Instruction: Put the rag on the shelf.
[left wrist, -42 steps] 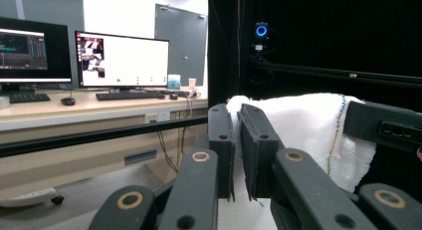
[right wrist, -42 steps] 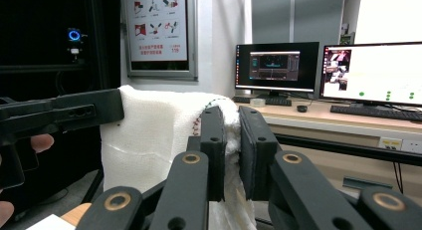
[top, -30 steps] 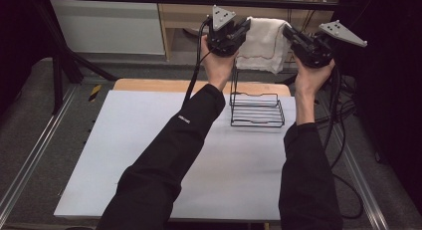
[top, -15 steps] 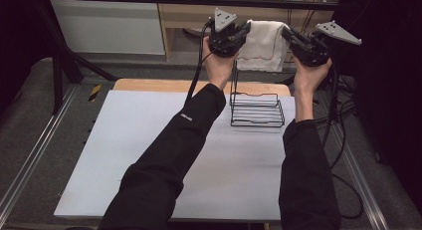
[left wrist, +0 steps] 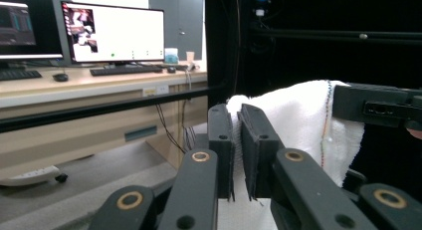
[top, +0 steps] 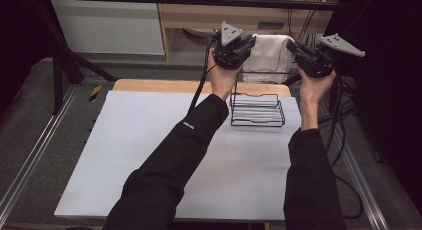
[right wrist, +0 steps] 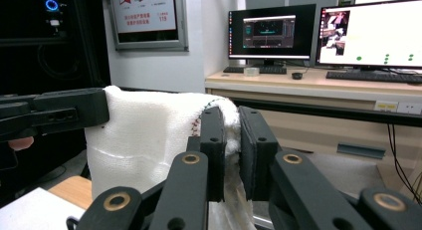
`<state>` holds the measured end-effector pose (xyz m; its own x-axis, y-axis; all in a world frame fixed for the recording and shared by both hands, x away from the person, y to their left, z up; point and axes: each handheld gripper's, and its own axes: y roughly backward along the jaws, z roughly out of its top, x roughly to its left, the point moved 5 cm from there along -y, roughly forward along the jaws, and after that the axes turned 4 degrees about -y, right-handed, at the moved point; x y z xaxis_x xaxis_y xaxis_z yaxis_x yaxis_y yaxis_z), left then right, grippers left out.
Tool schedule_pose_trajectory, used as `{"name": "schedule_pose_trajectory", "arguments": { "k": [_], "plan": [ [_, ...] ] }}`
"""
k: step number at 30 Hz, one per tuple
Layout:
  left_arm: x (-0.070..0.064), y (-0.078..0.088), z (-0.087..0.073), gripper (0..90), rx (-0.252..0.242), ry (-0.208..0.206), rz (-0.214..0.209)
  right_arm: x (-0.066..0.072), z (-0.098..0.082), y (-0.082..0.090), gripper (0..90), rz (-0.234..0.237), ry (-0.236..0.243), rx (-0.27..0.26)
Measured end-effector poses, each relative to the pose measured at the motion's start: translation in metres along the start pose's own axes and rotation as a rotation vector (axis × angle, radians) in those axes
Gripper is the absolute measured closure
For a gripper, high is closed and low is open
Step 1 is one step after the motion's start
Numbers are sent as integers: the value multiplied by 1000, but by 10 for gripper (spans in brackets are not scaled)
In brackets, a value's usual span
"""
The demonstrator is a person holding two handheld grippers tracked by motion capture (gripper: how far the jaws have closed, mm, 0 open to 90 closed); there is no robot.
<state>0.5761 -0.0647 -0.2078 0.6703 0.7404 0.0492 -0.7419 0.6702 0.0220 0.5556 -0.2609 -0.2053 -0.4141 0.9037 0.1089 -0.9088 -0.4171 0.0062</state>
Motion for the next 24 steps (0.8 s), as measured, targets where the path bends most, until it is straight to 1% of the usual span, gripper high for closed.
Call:
{"name": "schedule_pose_trajectory", "arguments": {
  "k": [4,6,9,12,16,21,24],
  "plan": [
    [-5,1,-8,836,16,-8,-13,-3,-7,5,818,-2,-11,16],
    [-6,2,-11,836,25,-12,-18,-3,-10,7,817,-3,-5,21],
    [-8,2,-15,836,34,-5,-26,-3,-12,10,817,-6,4,31],
    [-9,4,-17,836,36,-16,-27,-3,-15,13,816,-8,4,37],
    [-10,7,-18,836,37,-18,-35,-2,-18,17,815,-5,6,39],
    [-12,15,-21,835,41,-28,-55,3,-20,21,814,4,11,40],
    [-14,19,-23,835,42,-19,-72,4,-22,23,812,8,17,40]
  ]
}}
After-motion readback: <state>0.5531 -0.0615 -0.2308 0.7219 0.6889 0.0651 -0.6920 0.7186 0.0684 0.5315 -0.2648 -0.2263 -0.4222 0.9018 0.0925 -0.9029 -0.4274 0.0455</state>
